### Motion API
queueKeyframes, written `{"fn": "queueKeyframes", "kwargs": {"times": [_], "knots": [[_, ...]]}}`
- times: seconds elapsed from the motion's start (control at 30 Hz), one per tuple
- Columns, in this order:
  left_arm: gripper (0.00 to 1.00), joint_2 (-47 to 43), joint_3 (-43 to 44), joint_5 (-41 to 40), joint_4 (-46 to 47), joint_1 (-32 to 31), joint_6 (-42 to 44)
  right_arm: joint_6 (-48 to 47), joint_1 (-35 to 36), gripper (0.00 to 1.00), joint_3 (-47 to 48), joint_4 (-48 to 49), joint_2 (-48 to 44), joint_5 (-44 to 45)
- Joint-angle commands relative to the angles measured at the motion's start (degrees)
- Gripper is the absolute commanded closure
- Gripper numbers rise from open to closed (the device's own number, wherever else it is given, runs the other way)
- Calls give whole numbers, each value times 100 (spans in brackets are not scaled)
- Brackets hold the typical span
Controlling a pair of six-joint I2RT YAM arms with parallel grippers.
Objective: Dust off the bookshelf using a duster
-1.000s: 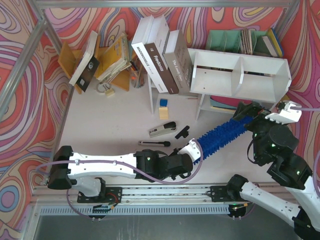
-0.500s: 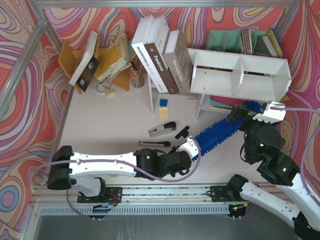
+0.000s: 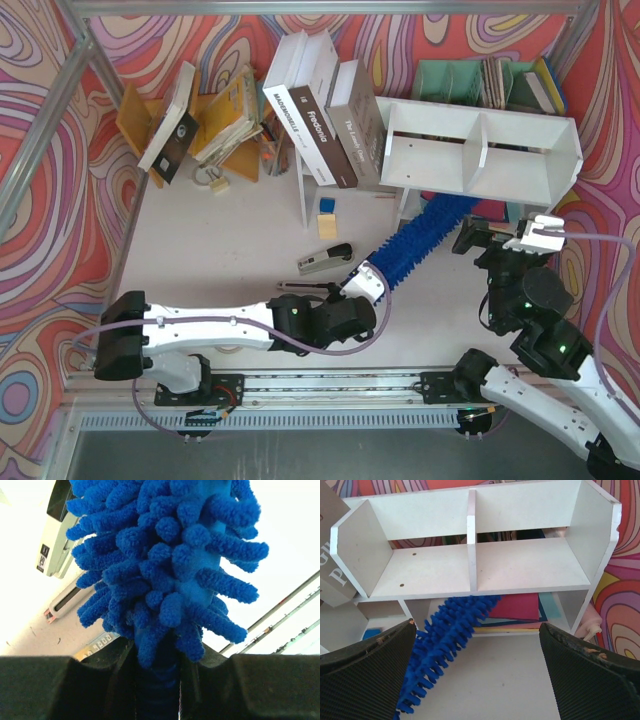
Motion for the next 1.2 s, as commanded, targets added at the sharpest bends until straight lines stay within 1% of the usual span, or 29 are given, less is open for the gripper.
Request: {"fn": "queueKeyframes", "kwargs": {"times": [0.0,0.1,0.23,0.37,0.5,0.7,1.0,1.07,1.17], "knots": [[100,-358,-255,-651,440,32,-464,-171,-19,1,-93,331,-14,-49],[100,-530,-449,-750,486,36,-639,-142,-13,1,-129,325,-31,-57],[100,-692,-591,-871,299,33,-884,-127,-19,1,-165,323,-89,-35],[100,-706,-668,-790,311,35,-897,-108,-16,1,-198,320,-123,-48],[100,-304,-368,-588,417,34,-691,-114,-17,1,-210,357,-91,-86],[100,460,345,-292,547,36,-212,-90,-15,1,-213,353,-49,-152],[100,1149,1200,30,773,93,304,-95,-17,1,-234,340,-1,-179],[100,1182,1256,46,766,104,285,-107,-13,1,-232,336,8,-165],[100,1060,1100,-31,725,144,150,-99,-13,1,-228,344,2,-171]]}}
